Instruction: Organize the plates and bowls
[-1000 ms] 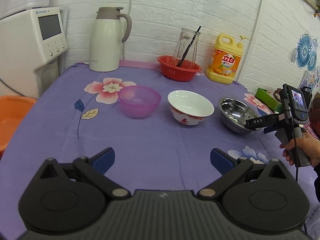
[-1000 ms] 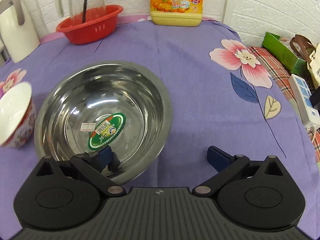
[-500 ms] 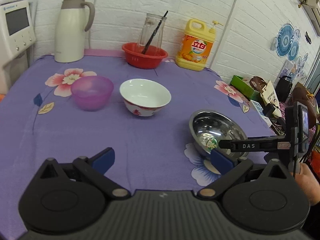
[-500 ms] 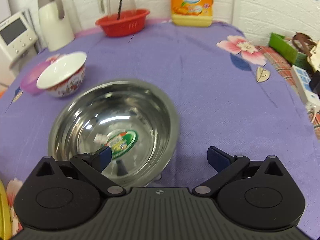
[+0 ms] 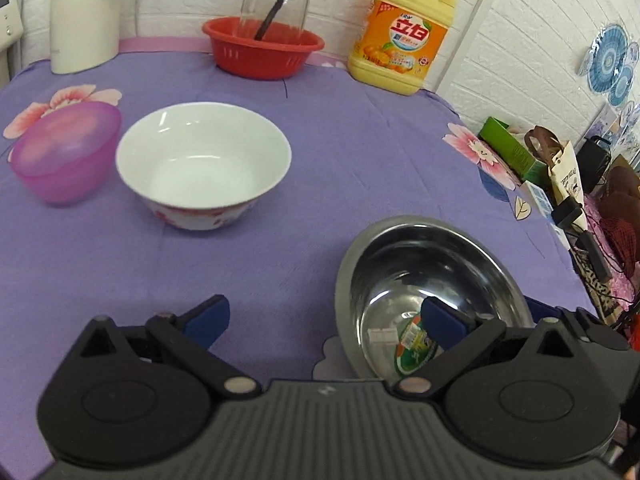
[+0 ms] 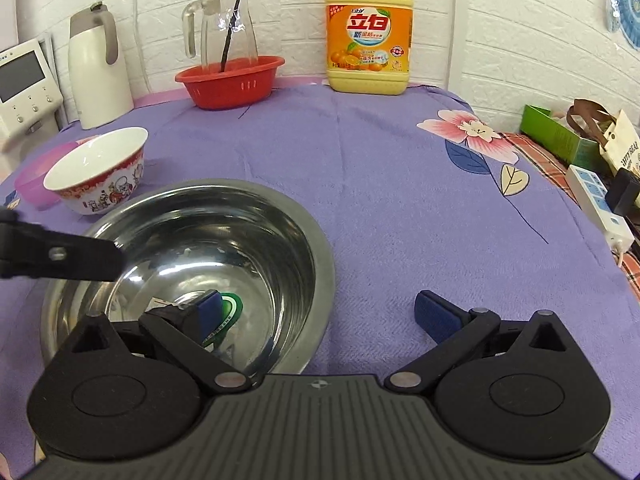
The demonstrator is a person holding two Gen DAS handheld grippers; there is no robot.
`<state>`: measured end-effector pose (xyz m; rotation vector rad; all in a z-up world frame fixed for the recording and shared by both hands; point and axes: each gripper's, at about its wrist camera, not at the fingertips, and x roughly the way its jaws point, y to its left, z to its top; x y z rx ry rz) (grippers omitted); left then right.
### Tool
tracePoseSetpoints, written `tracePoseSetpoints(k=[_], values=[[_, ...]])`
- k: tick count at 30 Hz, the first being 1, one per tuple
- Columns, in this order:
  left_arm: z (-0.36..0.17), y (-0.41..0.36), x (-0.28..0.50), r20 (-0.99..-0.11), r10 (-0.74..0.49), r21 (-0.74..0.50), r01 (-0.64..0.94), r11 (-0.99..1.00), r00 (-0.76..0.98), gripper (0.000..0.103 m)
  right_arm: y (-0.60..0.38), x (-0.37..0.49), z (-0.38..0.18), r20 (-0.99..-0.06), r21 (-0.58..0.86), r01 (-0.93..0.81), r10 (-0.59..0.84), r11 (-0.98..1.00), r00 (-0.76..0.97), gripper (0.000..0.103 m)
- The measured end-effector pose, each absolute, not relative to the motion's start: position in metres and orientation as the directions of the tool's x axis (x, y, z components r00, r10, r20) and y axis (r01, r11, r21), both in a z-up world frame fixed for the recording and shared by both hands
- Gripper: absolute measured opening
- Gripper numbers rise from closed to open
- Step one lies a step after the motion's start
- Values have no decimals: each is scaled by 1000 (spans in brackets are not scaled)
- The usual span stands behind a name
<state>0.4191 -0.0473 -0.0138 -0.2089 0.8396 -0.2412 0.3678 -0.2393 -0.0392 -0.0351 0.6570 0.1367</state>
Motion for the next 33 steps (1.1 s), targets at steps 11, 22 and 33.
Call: tracePoseSetpoints(k=[11,22,33], values=[[-25,-71,425,-705,-243,-182,161,970,667,101,-233,360,-38,-607,35,-165,152,986,780,103],[-20,-84,414,-697,-307,-156,282,947,648,47,-221,351,-36,-589,17,-230,196,973,784,103],[3,-61,330,-693,-372,-199,332,922,617,51,-201,276,-18,-590,82,-281,274,956,759,103]])
